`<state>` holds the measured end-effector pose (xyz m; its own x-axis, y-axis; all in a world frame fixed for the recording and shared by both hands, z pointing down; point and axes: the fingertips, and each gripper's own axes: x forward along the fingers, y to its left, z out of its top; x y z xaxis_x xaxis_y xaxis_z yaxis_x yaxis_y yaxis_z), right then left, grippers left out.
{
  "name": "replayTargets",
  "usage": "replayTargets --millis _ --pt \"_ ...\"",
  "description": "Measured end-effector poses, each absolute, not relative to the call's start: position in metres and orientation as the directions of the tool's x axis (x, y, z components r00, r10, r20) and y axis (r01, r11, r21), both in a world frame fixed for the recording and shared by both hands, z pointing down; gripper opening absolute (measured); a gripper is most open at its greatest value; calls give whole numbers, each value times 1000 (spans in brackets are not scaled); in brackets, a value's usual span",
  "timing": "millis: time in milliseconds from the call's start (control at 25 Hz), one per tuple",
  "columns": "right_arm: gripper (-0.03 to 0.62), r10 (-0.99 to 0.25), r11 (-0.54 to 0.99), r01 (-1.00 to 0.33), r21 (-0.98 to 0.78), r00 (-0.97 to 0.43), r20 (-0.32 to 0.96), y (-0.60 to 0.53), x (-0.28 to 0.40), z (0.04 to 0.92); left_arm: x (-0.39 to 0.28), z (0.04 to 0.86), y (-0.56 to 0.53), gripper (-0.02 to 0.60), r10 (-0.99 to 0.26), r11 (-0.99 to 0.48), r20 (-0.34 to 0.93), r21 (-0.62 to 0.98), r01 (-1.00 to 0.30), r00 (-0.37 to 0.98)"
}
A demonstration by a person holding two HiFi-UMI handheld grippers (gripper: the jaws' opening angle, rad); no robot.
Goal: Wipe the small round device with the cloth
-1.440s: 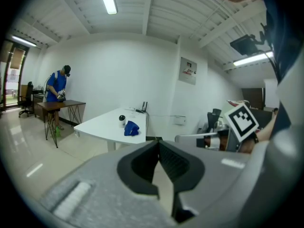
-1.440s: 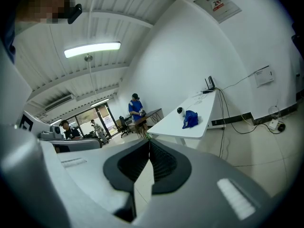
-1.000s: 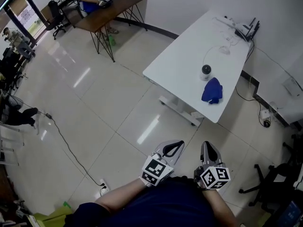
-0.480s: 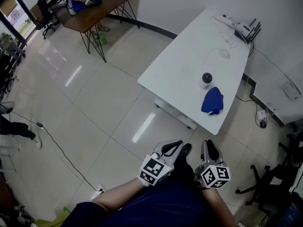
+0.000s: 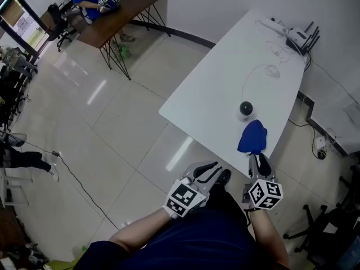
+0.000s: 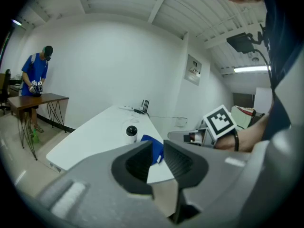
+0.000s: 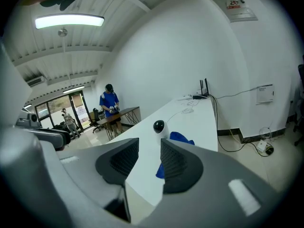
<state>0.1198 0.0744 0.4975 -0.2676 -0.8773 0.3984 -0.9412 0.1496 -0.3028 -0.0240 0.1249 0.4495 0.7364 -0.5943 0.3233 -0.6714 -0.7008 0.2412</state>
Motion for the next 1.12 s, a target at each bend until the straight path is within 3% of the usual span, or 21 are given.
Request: replayTargets --millis 200,480,600,840,920,1000,1120 --pt "191 -827 141 -951 -277 -267 494 27 154 535 15 459 95 100 -537 -727 383 243 -643 752" --pt "373 -674 52 -897 -438 -355 648 -25 175 621 53 467 56 104 -520 -725 437 229 -649 734" --pt "404 -614 12 -881 -473 -380 692 -35 170 648 57 470 50 104 -526 -713 453 227 -663 720" --pt "400 -496 46 -925 -378 -349 795 -25 153 670 51 478 33 101 -538 -688 472 233 -687 699" --pt "347 -480 82 -935 -345 -340 809 -22 148 673 49 481 26 101 -538 -688 471 234 -687 699" --pt "252 -479 124 -940 -318 -337 810 -22 143 671 47 484 22 101 -534 -690 467 241 -682 705" --pt "190 -476 161 -934 -320 -357 804 -22 137 669 42 489 12 98 -525 -697 465 246 -674 713"
